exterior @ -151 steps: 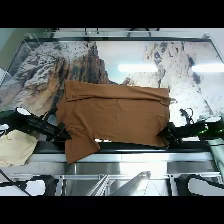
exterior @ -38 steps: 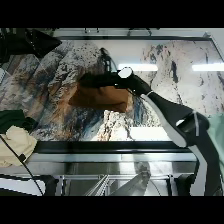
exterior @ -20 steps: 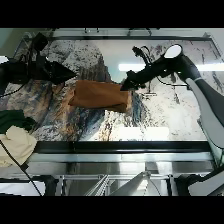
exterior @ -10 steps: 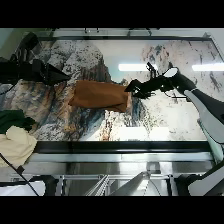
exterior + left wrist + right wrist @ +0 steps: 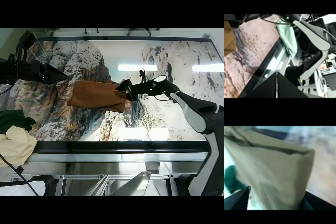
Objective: Fold the shirts.
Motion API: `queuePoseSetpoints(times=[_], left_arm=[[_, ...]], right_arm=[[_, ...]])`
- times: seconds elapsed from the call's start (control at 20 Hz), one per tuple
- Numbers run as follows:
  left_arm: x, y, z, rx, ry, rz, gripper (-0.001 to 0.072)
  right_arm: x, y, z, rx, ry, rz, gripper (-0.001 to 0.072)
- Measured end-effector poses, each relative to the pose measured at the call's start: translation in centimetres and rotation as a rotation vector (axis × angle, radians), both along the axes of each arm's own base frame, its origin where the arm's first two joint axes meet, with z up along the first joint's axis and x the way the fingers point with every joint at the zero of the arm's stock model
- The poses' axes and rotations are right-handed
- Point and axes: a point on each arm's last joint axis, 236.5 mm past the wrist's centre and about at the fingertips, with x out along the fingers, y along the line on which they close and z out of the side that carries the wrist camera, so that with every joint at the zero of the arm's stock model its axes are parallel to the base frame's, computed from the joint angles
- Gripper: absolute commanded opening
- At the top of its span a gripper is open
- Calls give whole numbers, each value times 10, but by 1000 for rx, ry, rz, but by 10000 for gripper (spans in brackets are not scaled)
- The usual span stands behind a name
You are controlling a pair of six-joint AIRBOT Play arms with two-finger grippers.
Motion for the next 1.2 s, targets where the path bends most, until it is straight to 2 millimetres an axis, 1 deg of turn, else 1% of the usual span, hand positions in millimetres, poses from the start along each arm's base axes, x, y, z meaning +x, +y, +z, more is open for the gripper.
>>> queuePoseSetpoints(times=[0.05,0.1,0.15,0.2,0.3,0.4,0.5,0.55,0.6,0.7,0.75,0.8,0.9,0.95,1.0,1.05,1.1,1.15,1.2], left_arm=[[0,0,0,0,-3,-1,12],[0,0,0,1,-7,-3,11],[0,0,0,1,-10,-5,12],[-1,0,0,1,-12,-6,12],[-1,0,0,0,-16,-9,12],[-2,0,0,0,-15,-14,12],[-3,0,0,0,-14,-19,12],[-4,0,0,-2,-13,-23,12],[-5,0,1,-2,-13,-28,12],[-7,-1,1,-4,-11,-36,12],[-8,-1,1,-4,-10,-39,12],[-9,-1,1,-5,-9,-42,12],[-11,-1,1,-6,-7,-50,12],[-12,-1,2,-7,-6,-53,12],[-13,-1,2,-8,-4,-58,12],[-13,-1,2,-8,-4,-59,12],[-13,-1,2,-8,-3,-60,12],[-14,-1,2,-8,-2,-63,12],[-14,-1,2,-9,-2,-63,12]], right_arm=[[-2,9,-2,12,4,27,317],[-5,14,-6,3,-3,64,162],[-6,23,0,42,4,79,64],[-7,28,4,58,-2,96,19],[-5,36,19,103,-27,123,19],[-2,35,36,118,-61,144,18],[8,27,81,169,-129,138,17],[12,17,101,177,-163,135,17],[17,4,119,172,-199,124,17],[32,-35,174,165,-290,68,17],[37,-61,201,144,-328,26,17],[41,-90,218,99,-350,-15,17],[45,-161,250,-15,-377,-135,17],[40,-200,265,-77,-378,-199,18],[34,-238,273,-148,-367,-262,17],[24,-280,276,-231,-341,-334,18],[11,-319,279,-304,-308,-402,17],[-6,-357,284,-371,-271,-476,17],[-24,-390,286,-431,-229,-542,17]])
